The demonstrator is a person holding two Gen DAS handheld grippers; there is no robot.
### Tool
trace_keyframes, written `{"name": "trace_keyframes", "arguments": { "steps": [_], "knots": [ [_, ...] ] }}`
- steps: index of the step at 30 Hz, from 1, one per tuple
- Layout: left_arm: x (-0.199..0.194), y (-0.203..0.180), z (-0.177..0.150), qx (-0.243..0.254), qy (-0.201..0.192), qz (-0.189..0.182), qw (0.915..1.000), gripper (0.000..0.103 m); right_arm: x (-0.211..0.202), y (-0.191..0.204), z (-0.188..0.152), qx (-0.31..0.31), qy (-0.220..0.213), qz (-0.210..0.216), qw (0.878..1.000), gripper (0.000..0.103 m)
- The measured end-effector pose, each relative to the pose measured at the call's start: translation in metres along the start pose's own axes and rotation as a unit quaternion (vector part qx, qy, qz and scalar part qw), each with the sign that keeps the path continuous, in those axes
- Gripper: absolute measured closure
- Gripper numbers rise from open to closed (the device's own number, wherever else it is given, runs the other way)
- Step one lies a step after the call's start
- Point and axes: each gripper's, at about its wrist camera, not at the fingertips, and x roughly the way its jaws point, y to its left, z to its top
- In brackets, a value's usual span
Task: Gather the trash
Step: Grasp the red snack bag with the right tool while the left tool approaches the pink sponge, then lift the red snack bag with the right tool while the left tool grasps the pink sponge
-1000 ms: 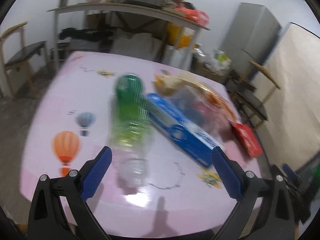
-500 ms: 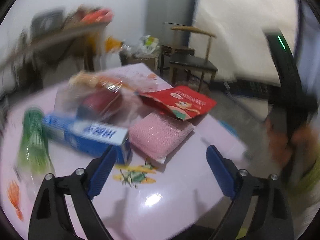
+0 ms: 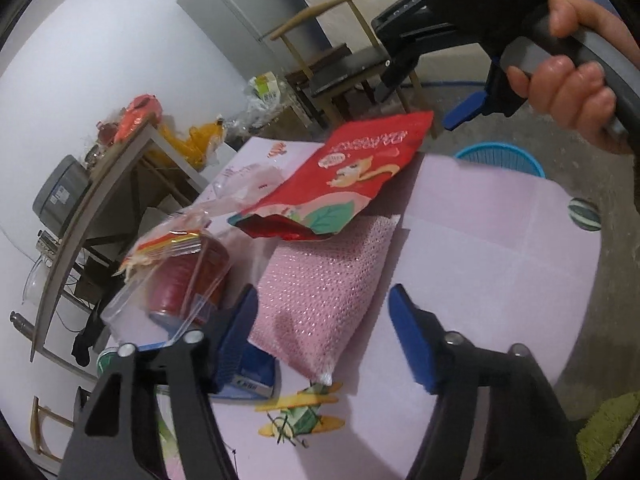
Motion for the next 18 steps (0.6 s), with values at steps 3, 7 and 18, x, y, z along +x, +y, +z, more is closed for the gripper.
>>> {"name": "trace_keyframes", "arguments": {
  "steps": [3, 7, 18],
  "knots": [
    [0.007, -0.003, 0.004, 0.003, 0.014, -0.006, 0.9999, 0.050, 0.013, -0.015, 0.008, 0.043, 0.017, 0.027, 0.999, 0.028],
    [0.011, -0.004, 0.005, 0.002, 0.022, -0.002, 0.9997, 0.056, 0.020, -0.022, 0.011, 0.066, 0.027, 0.048, 0.996, 0.041],
    [-0.009, -0.016, 0.005, -0.009, 0.014, -0.014, 0.9998, 0.071, 0.002, -0.032, 0.009, 0.082, 0.027, 0.071, 0.994, 0.096]
  ]
}}
